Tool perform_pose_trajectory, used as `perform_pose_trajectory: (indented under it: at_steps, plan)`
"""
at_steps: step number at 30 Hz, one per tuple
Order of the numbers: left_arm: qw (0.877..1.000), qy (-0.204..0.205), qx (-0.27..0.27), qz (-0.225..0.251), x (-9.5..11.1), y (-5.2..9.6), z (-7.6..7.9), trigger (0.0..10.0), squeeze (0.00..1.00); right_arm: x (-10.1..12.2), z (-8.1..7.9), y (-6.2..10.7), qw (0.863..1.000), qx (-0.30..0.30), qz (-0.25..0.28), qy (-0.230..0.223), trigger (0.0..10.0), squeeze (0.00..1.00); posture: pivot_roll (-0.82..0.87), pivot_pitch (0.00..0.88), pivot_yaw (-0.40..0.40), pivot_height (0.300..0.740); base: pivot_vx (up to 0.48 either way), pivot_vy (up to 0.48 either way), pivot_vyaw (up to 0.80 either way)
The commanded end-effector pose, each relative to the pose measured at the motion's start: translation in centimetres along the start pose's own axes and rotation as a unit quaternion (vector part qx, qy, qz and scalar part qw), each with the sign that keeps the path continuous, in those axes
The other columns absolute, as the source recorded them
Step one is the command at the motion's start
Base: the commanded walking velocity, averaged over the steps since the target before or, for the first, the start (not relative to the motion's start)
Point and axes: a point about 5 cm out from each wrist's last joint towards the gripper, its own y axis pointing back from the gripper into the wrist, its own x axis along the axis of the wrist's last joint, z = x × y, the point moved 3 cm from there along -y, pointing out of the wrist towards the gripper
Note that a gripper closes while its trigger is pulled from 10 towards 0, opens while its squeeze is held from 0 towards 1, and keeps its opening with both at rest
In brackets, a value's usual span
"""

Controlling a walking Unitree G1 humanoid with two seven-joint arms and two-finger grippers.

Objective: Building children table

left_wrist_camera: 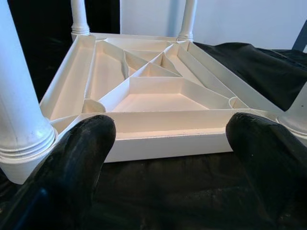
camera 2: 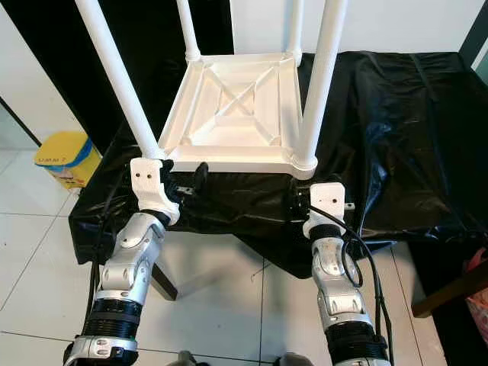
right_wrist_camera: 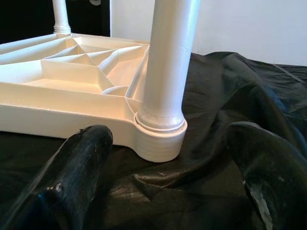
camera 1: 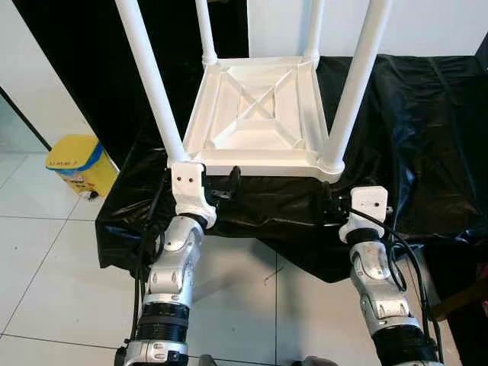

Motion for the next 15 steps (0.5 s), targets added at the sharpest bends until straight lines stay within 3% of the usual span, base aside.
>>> perform_pose_trajectory:
  at_steps: [1, 8, 15]
  plan:
    - [1.0, -0.004, -0.004, -0.002, -0.3, 0.2, 0.0, 10.0, 0.0, -0.3, -0.7, 0.5, 1.0, 0.012, -0.001, 0.0, 10.0, 0.0, -0.15, 0.015, 0.049, 0.74, 0.0, 0.0, 0.0]
    - [1.0, -0.008, -0.015, 0.001, -0.4, 0.8, 0.2, 10.0, 0.0, 0.1, -0.8, 1.2, 1.0, 0.007, 0.01, -0.003, 10.0, 0.0, -0.14, 0.012, 0.051, 0.74, 0.0, 0.0, 0.0]
    - [0.999, -0.006, -0.054, 0.005, -0.6, 4.0, 1.0, 10.0, 0.0, 0.2, 1.1, 4.6, 1.0, -0.008, 0.016, 0.013, 10.0, 0.0, -0.14, 0.013, 0.055, 0.74, 0.0, 0.0, 0.0]
